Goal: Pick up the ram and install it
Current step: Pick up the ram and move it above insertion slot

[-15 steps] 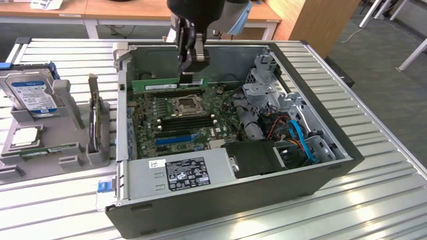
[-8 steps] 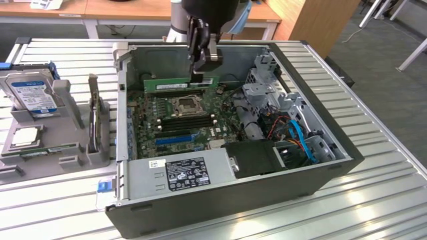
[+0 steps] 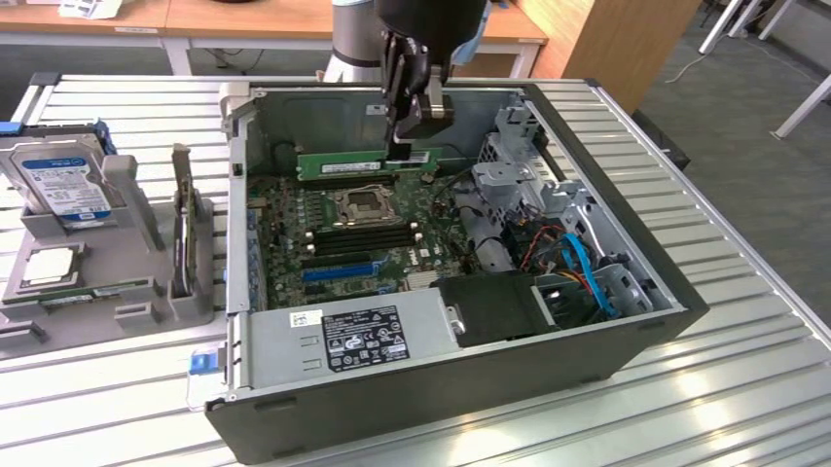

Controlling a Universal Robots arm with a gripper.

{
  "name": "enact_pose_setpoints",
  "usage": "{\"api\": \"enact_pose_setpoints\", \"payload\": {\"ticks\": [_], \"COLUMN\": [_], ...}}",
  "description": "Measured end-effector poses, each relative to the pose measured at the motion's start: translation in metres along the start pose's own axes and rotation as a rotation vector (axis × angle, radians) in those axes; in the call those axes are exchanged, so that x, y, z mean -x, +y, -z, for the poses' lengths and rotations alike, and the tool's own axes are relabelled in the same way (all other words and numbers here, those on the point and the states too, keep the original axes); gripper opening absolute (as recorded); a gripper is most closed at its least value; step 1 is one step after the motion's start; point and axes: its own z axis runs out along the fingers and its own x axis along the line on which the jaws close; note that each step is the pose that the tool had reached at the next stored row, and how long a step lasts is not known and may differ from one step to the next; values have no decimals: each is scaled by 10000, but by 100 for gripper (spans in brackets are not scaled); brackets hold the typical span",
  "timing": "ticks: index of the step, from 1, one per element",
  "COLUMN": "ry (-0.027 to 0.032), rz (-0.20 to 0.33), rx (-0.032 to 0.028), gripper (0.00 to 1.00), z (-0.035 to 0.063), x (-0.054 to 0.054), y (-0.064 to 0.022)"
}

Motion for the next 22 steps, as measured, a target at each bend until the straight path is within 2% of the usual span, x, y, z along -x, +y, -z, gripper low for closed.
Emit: {"api": "enact_pose_setpoints", "payload": {"ticks": [10,17,22], "ry": [1,1,0], "rz": [1,0,1], "rx": [0,0,0], "gripper": [11,11,11], "z": [-2,-10,-19], "x": [39,121,219], "y": [-1,-2,-3]}}
